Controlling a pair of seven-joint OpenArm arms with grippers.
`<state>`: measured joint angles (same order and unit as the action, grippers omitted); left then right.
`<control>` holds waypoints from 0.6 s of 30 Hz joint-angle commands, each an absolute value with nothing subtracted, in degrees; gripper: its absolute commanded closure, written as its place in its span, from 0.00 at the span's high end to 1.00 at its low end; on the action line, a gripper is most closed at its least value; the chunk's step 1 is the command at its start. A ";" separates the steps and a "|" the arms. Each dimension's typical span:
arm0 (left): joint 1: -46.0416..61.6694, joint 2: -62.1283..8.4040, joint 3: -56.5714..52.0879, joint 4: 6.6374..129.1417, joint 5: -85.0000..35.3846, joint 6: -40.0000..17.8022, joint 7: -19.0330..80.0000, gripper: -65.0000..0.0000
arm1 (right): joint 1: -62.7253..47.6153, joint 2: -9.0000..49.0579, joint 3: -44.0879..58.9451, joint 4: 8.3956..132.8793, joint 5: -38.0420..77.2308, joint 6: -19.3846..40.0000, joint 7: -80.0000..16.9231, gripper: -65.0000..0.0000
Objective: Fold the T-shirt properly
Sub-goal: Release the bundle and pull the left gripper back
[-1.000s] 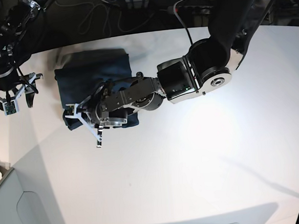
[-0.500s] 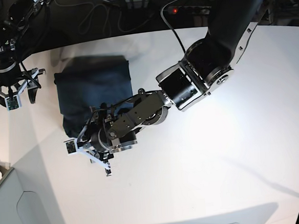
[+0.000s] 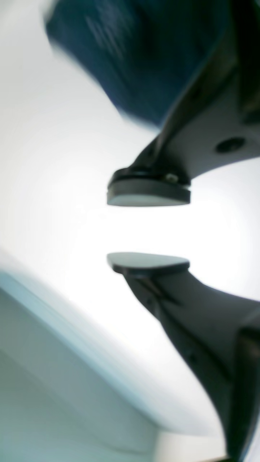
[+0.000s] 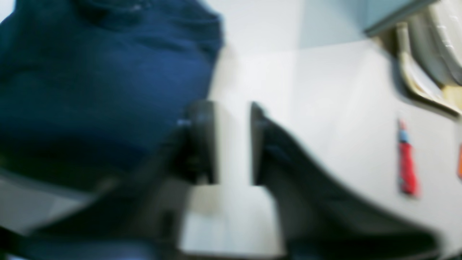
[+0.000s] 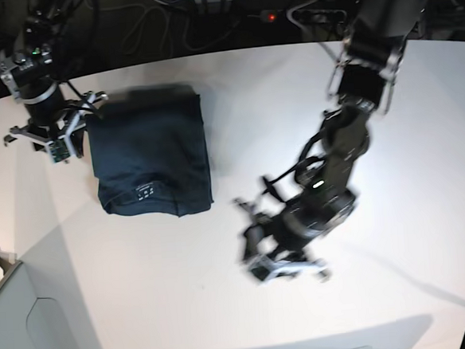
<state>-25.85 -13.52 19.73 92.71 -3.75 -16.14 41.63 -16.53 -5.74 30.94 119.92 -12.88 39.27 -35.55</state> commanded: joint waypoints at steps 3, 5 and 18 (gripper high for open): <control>-20.00 -16.13 7.60 94.64 -4.09 -16.04 38.55 0.31 | -16.48 -7.60 27.38 120.84 -11.74 40.00 -33.89 0.00; -16.22 -16.84 0.22 94.64 -4.09 -16.13 38.29 0.31 | -16.48 -7.78 24.66 120.22 -11.74 40.00 -33.89 0.01; 0.13 -17.54 -27.56 94.90 -20.79 -16.22 38.99 0.31 | -16.40 -4.79 23.60 102.11 -11.65 40.00 -29.14 0.00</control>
<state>0.54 -16.71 -27.33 93.56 -19.75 -16.03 40.47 -16.25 -4.86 23.70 101.34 -12.43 39.20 -29.87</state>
